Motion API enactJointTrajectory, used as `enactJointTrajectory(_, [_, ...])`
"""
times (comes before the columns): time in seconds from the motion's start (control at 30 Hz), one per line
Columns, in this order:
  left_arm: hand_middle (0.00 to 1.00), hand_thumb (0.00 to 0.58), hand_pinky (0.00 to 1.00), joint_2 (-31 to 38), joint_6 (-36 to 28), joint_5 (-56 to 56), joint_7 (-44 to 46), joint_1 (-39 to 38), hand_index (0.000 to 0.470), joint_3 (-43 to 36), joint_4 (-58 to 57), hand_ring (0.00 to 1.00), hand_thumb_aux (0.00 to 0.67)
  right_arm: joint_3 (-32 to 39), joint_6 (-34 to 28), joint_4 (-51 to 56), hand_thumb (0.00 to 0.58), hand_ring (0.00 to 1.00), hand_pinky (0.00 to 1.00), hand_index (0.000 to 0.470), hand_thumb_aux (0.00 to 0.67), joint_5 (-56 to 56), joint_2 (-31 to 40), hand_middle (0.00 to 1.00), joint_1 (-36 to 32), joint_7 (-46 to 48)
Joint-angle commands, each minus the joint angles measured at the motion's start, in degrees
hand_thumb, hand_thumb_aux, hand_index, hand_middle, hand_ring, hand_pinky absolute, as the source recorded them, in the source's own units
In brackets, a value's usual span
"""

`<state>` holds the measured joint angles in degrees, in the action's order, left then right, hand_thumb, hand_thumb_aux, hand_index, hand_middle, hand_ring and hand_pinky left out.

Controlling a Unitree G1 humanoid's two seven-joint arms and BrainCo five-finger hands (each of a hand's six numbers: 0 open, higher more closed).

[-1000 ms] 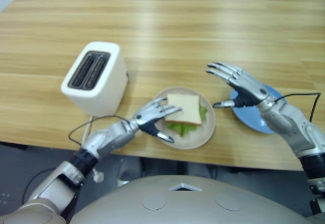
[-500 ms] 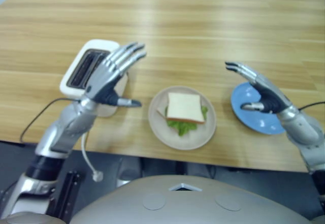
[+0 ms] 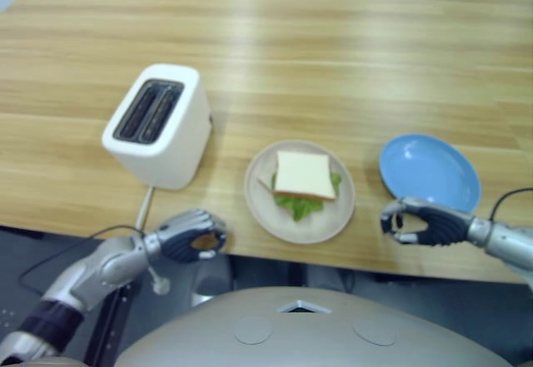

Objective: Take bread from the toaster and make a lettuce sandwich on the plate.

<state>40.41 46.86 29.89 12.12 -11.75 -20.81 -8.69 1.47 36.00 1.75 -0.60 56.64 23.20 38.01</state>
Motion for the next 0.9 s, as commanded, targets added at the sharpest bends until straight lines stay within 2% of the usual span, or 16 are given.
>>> enactJointTrajectory(0.03, [1.0,0.58,1.0,-4.65,0.6,6.13,-3.76,3.86,0.46,-2.59,-5.9,1.0,0.67,4.71,-1.23,1.78,0.58,1.0,1.0,0.46,0.67,-4.79,-3.27,1.0,-4.49,1.81])
enactJointTrajectory(0.23, [1.0,0.58,1.0,-9.49,1.17,10.89,-8.91,9.32,0.46,-5.02,-12.34,1.0,0.67,10.55,-0.21,6.72,0.58,1.0,1.0,0.46,0.67,-8.97,-8.97,1.0,-9.97,2.55])
enactJointTrajectory(0.4, [1.0,0.58,1.0,-12.71,1.61,12.83,-12.19,12.93,0.46,-7.33,-17.63,1.0,0.67,12.97,1.29,12.85,0.58,1.0,1.0,0.46,0.67,-13.44,-13.41,1.0,-14.0,-0.63])
enactJointTrajectory(0.6, [1.0,0.58,1.0,-17.75,-0.32,13.93,-20.07,21.2,0.46,-6.87,-26.67,1.0,0.67,13.58,1.69,23.95,0.58,1.0,1.0,0.46,0.67,-22.97,-19.23,1.0,-23.62,-12.62])
enactJointTrajectory(0.67, [0.93,0.58,0.93,-18.98,-1.36,13.75,-23.7,24.58,0.46,-5.95,-30.28,0.93,0.67,13.23,1.33,27.96,0.58,1.0,1.0,0.46,0.67,-26.19,-20.68,1.0,-27.42,-18.61])
enactJointTrajectory(0.77, [0.91,0.58,0.91,-18.8,-1.35,13.56,-27.52,27.55,0.46,-5.23,-32.21,0.91,0.67,12.37,2.99,29.83,0.58,1.0,1.0,0.46,0.67,-26.02,-21.57,1.0,-29.55,-22.1])
enactJointTrajectory(0.8, [0.82,0.58,0.82,-18.29,-0.83,13.48,-28.32,27.93,0.46,-5.24,-31.96,0.82,0.67,12.17,3.81,29.48,0.58,1.0,1.0,0.46,0.67,-25.5,-21.38,1.0,-29.46,-22.5])
enactJointTrajectory(0.83, [0.42,0.58,0.42,-17.48,-0.16,13.34,-28.84,27.87,0.46,-5.03,-30.86,0.42,0.67,11.72,4.77,28.33,0.58,1.0,1.0,0.46,0.67,-24.39,-20.94,1.0,-28.84,-22.44])
enactJointTrajectory(0.87, [0.04,0.58,0.04,-16.66,0.44,12.87,-29.09,27.51,0.46,-4.55,-29.35,0.04,0.67,11.11,5.77,26.85,0.527,0.87,0.87,0.321,0.468,-22.46,-20.49,0.87,-27.98,-21.85])
enactJointTrajectory(0.9, [0.0,0.498,0.0,-15.57,1.31,11.47,-29.11,26.59,0.287,-3.27,-26.72,0.0,0.418,9.99,6.92,24.05,0.124,0.77,0.77,0.052,0.076,-19.19,-19.68,0.77,-26.49,-20.75])
